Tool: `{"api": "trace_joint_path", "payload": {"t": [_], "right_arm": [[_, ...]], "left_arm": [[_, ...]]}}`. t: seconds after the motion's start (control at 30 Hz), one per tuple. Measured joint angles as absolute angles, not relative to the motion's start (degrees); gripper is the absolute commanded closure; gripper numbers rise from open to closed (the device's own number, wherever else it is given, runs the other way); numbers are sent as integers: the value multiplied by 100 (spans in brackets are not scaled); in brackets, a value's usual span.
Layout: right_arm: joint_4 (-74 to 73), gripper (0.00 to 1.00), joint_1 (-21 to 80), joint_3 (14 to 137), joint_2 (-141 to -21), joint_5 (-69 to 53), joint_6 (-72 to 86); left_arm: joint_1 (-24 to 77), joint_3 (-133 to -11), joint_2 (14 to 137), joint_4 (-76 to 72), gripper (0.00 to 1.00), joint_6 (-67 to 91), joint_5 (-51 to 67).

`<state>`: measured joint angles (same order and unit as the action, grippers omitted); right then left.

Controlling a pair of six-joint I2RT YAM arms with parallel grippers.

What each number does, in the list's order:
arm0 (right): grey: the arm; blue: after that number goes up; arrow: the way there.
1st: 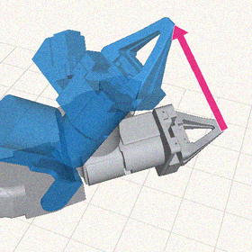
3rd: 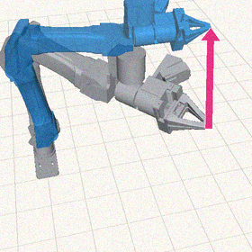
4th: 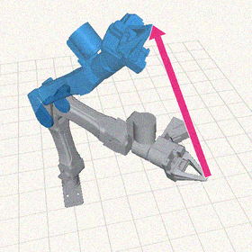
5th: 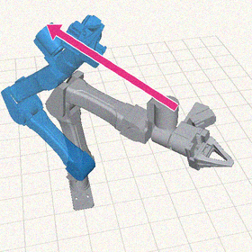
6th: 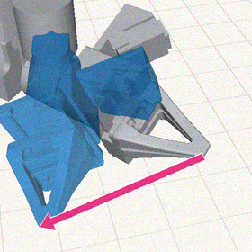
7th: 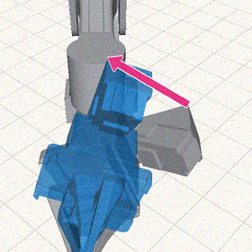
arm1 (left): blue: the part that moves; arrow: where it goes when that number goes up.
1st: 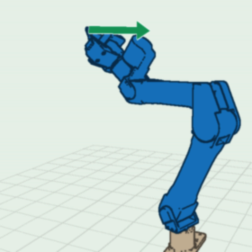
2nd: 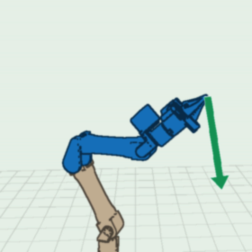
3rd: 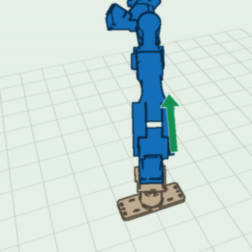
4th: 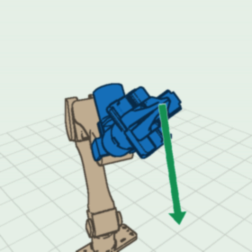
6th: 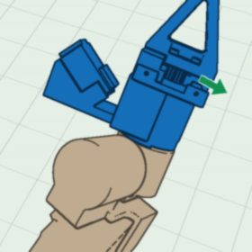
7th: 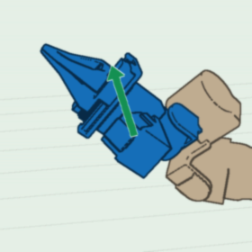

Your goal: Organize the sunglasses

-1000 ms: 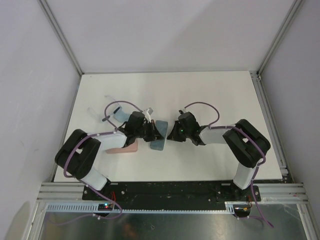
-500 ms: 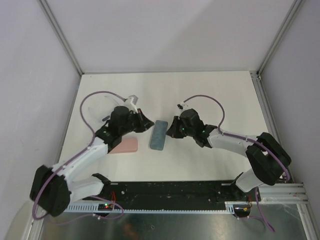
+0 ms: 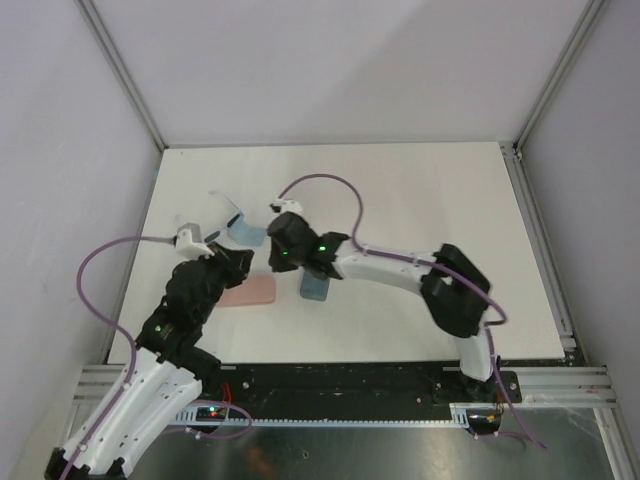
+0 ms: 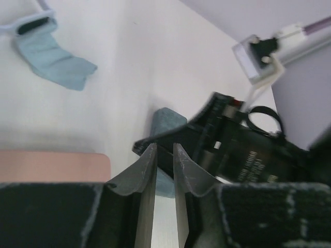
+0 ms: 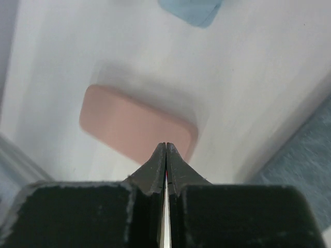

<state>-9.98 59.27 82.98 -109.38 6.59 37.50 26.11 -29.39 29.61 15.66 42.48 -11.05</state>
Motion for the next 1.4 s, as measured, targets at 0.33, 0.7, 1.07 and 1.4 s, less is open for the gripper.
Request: {"api": "trace_joint_path", "payload": {"t": [0.33, 0.7, 1.07, 1.4], "right_arm": [[-3114, 100, 6383, 10226, -12689, 1927, 3944], [-2825, 100, 5052, 7572, -11271, 2322, 4200], [-2945, 67, 4357, 6530, -9950, 2510, 3651], [-2027, 38, 4956, 5955, -8635, 2128, 2877]], "left_arm": [[2606, -2880, 2530, 2132, 76, 4410, -1872], [2606, -2880, 2915, 2209, 77, 4410, -1940], [2606, -2880, 3430, 2226, 25, 4410, -1970], [2228, -2886, 3695, 2764, 0, 5159, -2016]]}}
